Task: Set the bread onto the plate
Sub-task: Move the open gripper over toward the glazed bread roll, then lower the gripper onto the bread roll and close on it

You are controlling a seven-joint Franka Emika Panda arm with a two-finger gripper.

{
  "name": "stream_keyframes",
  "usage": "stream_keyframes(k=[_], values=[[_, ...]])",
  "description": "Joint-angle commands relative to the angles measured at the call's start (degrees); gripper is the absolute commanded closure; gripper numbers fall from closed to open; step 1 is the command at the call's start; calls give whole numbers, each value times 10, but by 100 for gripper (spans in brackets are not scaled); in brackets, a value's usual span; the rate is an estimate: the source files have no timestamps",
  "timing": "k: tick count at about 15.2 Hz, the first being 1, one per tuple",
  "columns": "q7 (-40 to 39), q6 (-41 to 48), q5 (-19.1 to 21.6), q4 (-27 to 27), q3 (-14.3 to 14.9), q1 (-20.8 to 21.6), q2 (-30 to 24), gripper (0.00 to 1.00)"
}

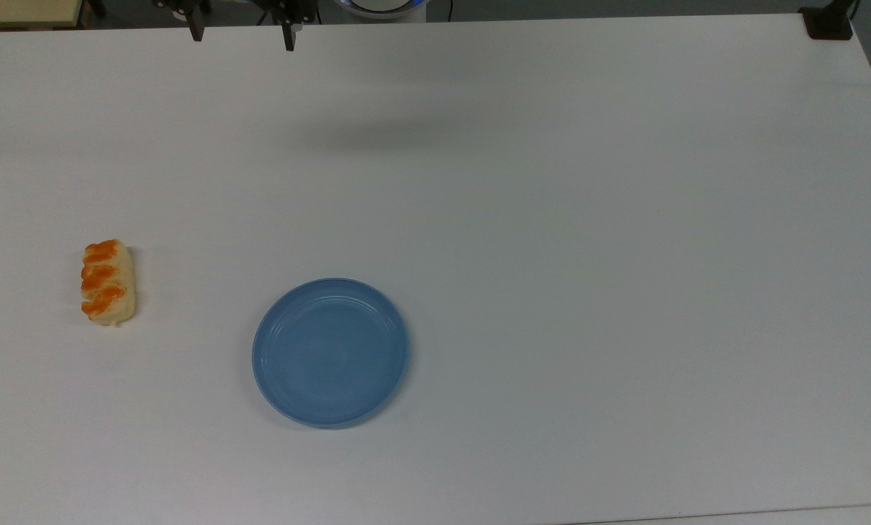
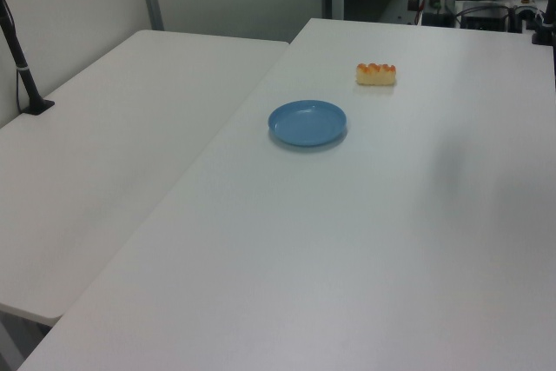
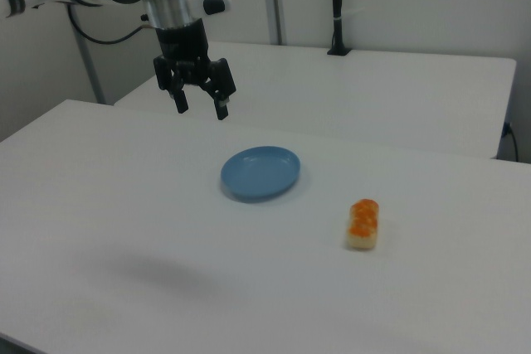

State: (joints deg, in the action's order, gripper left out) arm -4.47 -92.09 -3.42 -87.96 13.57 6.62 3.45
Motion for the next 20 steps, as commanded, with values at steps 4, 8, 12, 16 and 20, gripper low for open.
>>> stream_keyframes(k=[4, 8, 12, 16, 20], values=[[-10, 8, 7, -7, 7, 9, -8, 0], [-14, 2, 7, -7, 7, 9, -5, 0], [-24, 3, -1, 5, 8, 5, 1, 0], [-49, -2, -3, 16, 8, -48, 13, 0], [-184, -66, -1, 16, 8, -125, 52, 0]])
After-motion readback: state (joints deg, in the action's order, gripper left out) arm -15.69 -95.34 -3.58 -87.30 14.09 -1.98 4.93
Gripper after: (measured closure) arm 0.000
